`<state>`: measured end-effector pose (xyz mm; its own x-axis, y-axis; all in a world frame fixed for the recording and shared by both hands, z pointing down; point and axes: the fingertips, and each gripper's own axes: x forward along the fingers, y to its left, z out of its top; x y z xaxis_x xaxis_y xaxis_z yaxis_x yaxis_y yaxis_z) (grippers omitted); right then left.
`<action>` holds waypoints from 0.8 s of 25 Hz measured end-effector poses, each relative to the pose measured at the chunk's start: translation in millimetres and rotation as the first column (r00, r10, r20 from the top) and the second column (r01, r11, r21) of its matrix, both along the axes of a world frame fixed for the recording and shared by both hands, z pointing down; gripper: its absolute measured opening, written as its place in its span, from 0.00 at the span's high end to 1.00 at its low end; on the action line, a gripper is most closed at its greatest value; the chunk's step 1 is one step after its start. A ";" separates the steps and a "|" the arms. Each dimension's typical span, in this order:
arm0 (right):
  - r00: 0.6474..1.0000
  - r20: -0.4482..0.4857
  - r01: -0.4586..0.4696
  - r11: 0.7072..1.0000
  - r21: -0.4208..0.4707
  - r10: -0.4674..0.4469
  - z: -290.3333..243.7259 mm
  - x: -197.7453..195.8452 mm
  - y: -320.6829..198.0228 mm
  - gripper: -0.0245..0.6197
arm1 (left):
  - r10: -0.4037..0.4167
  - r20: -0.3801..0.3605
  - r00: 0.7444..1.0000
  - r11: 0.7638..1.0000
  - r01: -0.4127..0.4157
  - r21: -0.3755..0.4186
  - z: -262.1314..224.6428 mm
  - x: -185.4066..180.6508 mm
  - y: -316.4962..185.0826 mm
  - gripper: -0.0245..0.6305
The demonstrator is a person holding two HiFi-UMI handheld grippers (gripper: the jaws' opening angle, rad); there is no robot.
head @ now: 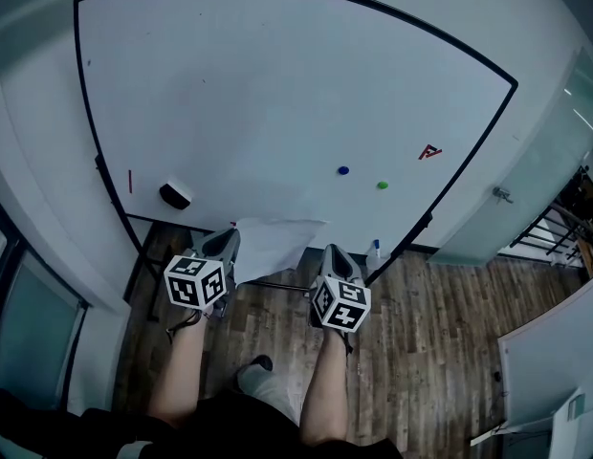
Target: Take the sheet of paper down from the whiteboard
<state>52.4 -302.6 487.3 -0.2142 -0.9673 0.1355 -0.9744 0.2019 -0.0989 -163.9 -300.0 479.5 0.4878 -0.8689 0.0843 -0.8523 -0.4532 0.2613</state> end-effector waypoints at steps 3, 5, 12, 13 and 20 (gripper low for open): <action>1.000 -0.002 0.001 1.000 -0.004 -0.001 3.7 -3.8 5.1 0.92 | 0.017 -0.003 1.000 1.000 -0.017 0.001 2.6 -2.1 6.0 0.93; 1.000 -0.006 0.004 1.000 -0.008 -0.004 5.6 -8.0 8.1 0.92 | 0.020 -0.007 1.000 1.000 -0.020 0.000 4.8 -4.9 8.7 0.93; 1.000 -0.023 0.019 1.000 -0.018 -0.019 9.7 -19.2 13.6 0.92 | 0.027 -0.012 1.000 1.000 -0.027 -0.007 9.2 -8.8 13.9 0.93; 0.999 -0.027 0.021 1.000 -0.018 -0.022 9.4 -20.1 13.9 0.92 | 0.025 -0.013 1.000 1.000 -0.025 -0.007 9.4 -9.5 13.9 0.93; 0.998 -0.045 0.044 0.999 -0.016 -0.045 7.0 -24.2 15.6 0.92 | 0.010 -0.020 1.000 1.000 -0.010 -0.007 9.9 -14.1 13.2 0.93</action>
<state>28.2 -286.9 494.3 -0.2499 -0.9548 0.1608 -0.9681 0.2436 -0.0579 -178.0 -286.7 489.3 0.4979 -0.8635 0.0805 -0.8423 -0.4594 0.2819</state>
